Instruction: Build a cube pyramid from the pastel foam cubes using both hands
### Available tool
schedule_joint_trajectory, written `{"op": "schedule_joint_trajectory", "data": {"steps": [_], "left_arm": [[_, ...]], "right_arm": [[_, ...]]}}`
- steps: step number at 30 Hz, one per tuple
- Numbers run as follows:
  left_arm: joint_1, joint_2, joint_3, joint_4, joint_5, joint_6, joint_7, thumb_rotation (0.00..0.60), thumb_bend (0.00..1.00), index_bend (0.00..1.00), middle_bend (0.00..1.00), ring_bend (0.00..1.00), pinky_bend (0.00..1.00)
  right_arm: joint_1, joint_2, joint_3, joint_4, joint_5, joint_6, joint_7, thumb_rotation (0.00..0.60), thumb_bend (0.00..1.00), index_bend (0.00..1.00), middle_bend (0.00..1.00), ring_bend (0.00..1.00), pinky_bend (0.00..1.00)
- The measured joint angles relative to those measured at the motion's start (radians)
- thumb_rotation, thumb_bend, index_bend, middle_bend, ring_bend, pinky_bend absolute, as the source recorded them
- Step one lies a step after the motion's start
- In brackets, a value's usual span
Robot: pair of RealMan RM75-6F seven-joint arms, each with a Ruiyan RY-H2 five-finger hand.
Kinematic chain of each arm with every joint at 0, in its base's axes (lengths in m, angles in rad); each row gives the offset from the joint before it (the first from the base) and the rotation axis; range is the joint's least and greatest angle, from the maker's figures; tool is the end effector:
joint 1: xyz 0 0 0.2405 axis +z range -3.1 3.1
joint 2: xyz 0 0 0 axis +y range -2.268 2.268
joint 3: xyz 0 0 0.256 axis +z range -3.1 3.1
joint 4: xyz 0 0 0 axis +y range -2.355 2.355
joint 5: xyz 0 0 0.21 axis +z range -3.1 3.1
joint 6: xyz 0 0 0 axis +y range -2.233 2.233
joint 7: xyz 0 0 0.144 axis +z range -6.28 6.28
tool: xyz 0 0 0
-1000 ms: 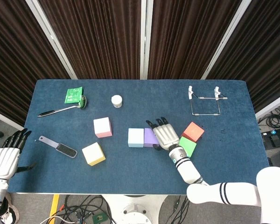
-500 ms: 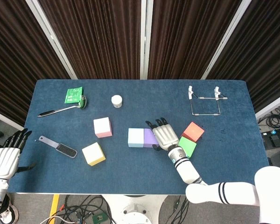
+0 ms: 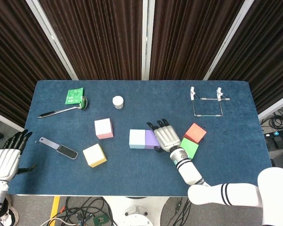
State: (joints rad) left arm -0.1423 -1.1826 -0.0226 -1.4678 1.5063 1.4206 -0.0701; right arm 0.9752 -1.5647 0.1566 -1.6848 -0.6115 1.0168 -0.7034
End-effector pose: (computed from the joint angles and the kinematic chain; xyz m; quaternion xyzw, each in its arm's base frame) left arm -0.3286 0.1958 0.1406 -0.6215 -0.3928 -0.3754 0.5643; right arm -0.0866 -0.3337 -0.0383 0.7742 -0.3973 0.2844 0.4024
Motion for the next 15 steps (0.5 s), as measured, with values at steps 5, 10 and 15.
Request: {"op": "schedule_joint_trajectory", "data": {"steps": [5,10,15], "left_arm": [[-0.001,-0.003,0.001,0.006,0.000,-0.003,-0.001,0.600,0.00,0.05,0.03,0.02,0.14],[-0.001,-0.004,0.001,0.008,-0.001,-0.004,-0.003,0.600,0.00,0.05,0.03,0.02,0.14],[-0.002,-0.004,0.000,0.006,0.001,-0.003,0.000,0.600,0.00,0.05,0.03,0.02,0.14]], "right_arm": [[0.009,0.013,-0.002,-0.004,0.014,-0.023,0.005,0.600,0.10,0.00,0.31,0.06,0.00],[0.010,0.013,-0.002,-0.001,0.006,-0.022,0.017,0.600,0.10,0.00,0.28,0.05,0.00],[0.009,0.011,-0.007,0.002,-0.001,-0.010,0.019,0.600,0.10,0.00,0.25,0.03,0.00]]}}
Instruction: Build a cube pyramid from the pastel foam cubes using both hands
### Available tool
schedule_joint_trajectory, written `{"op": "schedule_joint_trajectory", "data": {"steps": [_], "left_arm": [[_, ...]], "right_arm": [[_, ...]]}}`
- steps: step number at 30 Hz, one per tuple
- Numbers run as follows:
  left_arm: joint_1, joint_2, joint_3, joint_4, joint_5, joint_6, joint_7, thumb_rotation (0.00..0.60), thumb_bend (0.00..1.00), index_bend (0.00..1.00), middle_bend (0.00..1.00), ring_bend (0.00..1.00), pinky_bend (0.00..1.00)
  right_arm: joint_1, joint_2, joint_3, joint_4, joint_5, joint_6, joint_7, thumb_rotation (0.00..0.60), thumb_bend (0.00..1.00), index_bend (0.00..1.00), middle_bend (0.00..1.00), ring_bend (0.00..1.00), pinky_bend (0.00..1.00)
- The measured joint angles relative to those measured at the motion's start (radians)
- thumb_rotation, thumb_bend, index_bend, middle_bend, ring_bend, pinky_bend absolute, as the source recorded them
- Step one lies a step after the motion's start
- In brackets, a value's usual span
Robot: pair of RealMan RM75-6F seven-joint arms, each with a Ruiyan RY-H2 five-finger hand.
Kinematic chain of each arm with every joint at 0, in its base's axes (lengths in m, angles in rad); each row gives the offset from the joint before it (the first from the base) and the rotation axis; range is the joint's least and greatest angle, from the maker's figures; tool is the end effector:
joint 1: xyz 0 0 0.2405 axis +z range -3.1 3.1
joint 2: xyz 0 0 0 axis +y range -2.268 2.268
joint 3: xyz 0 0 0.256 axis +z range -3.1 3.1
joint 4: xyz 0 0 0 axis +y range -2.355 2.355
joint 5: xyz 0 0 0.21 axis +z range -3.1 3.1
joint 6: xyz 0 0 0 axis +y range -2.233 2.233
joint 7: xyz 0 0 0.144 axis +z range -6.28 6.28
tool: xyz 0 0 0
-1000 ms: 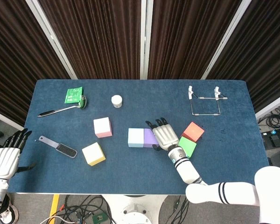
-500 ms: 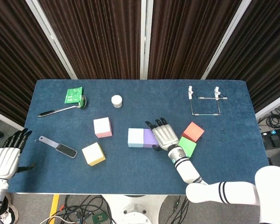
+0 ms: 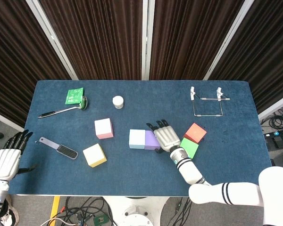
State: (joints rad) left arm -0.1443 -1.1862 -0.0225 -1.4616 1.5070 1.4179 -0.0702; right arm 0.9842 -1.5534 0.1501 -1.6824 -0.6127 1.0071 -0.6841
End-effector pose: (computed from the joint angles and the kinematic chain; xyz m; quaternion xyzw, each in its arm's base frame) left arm -0.3292 0.1965 0.1396 -0.6229 -0.3921 -0.3744 0.5639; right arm -0.0869 -0.3359 -0.0363 0.7749 -0.3978 0.2851 0.4000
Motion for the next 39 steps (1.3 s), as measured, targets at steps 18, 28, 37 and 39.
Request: {"op": "schedule_joint_trajectory", "data": {"steps": [18,28,37,39], "left_arm": [[0.001,-0.003,0.001,0.004,-0.003,-0.003,0.000,0.600,0.00,0.05,0.03,0.02,0.14],[0.000,0.005,0.001,-0.017,0.011,0.008,-0.013,0.600,0.00,0.05,0.03,0.02,0.14],[-0.042,0.057,-0.022,-0.136,0.051,0.003,-0.083,0.600,0.00,0.05,0.03,0.02,0.14],[-0.059,0.066,-0.037,-0.161,0.053,-0.002,-0.054,0.600,0.00,0.05,0.04,0.02,0.14]], "right_arm": [[-0.002,-0.016,-0.001,0.012,-0.009,0.019,0.002,0.600,0.10,0.00,0.14,0.00,0.00],[-0.019,0.003,0.011,-0.015,-0.037,0.026,0.043,0.600,0.10,0.00,0.14,0.00,0.00],[-0.088,0.175,0.069,-0.180,-0.143,0.058,0.185,0.600,0.10,0.00,0.13,0.00,0.00],[-0.124,0.233,0.077,-0.221,-0.193,0.087,0.228,0.600,0.10,0.00,0.14,0.00,0.00]]}}
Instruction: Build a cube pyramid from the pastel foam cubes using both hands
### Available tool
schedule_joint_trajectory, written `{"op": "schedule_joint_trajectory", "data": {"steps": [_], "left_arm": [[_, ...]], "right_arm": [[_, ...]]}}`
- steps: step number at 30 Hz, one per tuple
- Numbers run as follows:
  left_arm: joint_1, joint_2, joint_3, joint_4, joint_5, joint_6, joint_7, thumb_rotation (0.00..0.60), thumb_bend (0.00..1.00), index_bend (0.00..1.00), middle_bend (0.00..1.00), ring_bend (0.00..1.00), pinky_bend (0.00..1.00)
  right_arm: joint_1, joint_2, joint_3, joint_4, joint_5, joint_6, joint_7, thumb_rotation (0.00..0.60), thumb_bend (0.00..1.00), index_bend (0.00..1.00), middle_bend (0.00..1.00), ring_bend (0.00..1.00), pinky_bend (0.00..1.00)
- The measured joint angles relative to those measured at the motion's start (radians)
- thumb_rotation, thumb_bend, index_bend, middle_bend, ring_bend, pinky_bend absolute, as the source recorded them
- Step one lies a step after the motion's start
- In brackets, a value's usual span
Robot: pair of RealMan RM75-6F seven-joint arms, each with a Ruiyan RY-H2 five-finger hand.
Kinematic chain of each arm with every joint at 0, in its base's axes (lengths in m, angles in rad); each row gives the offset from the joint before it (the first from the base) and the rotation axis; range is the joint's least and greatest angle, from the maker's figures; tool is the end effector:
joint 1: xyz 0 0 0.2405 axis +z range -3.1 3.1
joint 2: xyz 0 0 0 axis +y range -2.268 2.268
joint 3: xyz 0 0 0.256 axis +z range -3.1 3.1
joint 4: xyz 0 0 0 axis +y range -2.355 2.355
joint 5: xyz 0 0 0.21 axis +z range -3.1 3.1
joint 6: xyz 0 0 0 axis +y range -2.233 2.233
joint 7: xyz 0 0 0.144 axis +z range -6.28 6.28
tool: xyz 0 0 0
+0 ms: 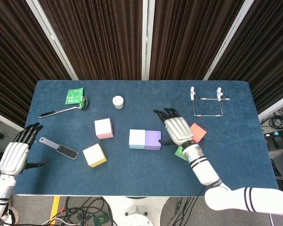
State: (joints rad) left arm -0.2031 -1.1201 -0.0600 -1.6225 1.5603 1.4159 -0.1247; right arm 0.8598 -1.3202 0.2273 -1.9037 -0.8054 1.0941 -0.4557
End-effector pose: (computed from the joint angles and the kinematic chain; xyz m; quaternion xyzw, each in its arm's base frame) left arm -0.2801 0.2169 0.1467 -0.6207 -0.3962 -0.4499 0.5053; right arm -0.0825 -0.3336 0.0489 0.7041 -0.4247 0.4054 0.3994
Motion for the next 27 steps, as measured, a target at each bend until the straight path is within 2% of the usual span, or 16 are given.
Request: {"op": "schedule_joint_trajectory", "data": {"steps": [6,13,17,27], "left_arm": [[-0.095,0.018,-0.064,-0.134,-0.030,-0.086,0.112,0.600,0.00,0.05,0.06,0.02,0.14],[-0.272,-0.024,-0.145,-0.182,-0.200,-0.327,0.208,0.600,0.00,0.04,0.06,0.02,0.14],[-0.375,-0.109,-0.182,-0.158,-0.337,-0.427,0.274,0.600,0.00,0.04,0.07,0.02,0.14],[-0.536,-0.339,-0.199,0.011,-0.631,-0.512,0.457,0.600,0.00,0.04,0.09,0.02,0.14]], "right_arm": [[-0.126,0.159,0.027,-0.076,-0.111,0.099,0.161,0.600,0.10,0.00,0.14,0.00,0.00],[-0.276,0.317,0.032,-0.095,-0.186,0.142,0.358,0.600,0.10,0.00,0.13,0.00,0.00],[-0.339,0.367,0.025,-0.083,-0.221,0.155,0.445,0.600,0.10,0.00,0.13,0.00,0.00],[-0.415,0.409,0.008,0.001,-0.283,0.128,0.587,0.600,0.10,0.00,0.11,0.00,0.00]]}}
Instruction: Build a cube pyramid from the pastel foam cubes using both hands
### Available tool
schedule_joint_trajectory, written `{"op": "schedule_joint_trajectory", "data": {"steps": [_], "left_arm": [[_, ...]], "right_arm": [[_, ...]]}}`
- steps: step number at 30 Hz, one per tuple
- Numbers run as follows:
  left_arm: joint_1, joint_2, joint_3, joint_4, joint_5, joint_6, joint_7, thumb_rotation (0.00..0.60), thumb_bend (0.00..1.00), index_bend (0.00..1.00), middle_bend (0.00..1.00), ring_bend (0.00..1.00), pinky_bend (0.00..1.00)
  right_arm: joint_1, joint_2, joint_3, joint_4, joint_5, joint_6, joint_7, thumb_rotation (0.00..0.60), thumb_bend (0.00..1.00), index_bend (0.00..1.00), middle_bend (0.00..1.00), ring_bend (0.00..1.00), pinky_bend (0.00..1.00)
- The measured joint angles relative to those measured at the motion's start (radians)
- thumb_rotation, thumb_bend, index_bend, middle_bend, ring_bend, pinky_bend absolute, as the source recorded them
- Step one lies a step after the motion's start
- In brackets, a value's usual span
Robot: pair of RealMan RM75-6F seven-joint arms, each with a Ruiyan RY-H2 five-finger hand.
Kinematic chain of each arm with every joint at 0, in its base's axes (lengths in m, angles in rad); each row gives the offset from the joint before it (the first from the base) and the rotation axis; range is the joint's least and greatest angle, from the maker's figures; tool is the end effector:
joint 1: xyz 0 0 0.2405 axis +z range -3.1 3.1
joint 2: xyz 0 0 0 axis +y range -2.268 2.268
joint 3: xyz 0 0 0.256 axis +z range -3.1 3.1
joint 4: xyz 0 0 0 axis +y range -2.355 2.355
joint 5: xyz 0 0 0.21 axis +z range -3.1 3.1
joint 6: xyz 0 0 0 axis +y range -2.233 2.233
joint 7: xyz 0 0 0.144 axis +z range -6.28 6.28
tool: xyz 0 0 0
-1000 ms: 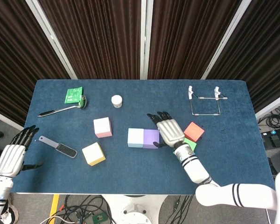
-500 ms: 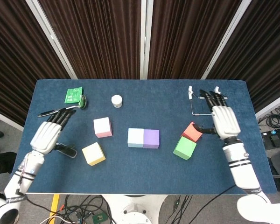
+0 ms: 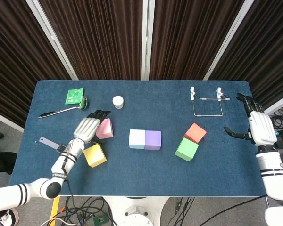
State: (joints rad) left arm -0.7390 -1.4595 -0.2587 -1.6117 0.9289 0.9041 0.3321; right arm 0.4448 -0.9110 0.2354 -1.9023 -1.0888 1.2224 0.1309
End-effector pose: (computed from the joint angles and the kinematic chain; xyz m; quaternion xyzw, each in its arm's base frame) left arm -0.1398 0.3504 0.0084 -0.6978 -0.4630 -0.3751 0.3974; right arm -0.2153 -0.3004 0.2002 0.5330 -0.4749 0.4854 0.5048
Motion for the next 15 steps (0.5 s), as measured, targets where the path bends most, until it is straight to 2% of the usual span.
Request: {"op": "schedule_joint_trajectory", "data": {"steps": [10,15], "left_arm": [[-0.062,-0.086,0.006,0.115,-0.177,0.009,0.073,0.600,0.00,0.04,0.10,0.02,0.14],[-0.072,-0.089,0.009,0.118,-0.217,0.021,0.089,0.600,0.00,0.04,0.17,0.02,0.14]], "right_arm": [[-0.011,-0.008,-0.007,0.086,-0.086,-0.069,0.112,0.600,0.10,0.00,0.08,0.00,0.00],[-0.011,-0.021,-0.007,0.125,-0.101,-0.095,0.139,0.600,0.10,0.00,0.08,0.00,0.00]]}}
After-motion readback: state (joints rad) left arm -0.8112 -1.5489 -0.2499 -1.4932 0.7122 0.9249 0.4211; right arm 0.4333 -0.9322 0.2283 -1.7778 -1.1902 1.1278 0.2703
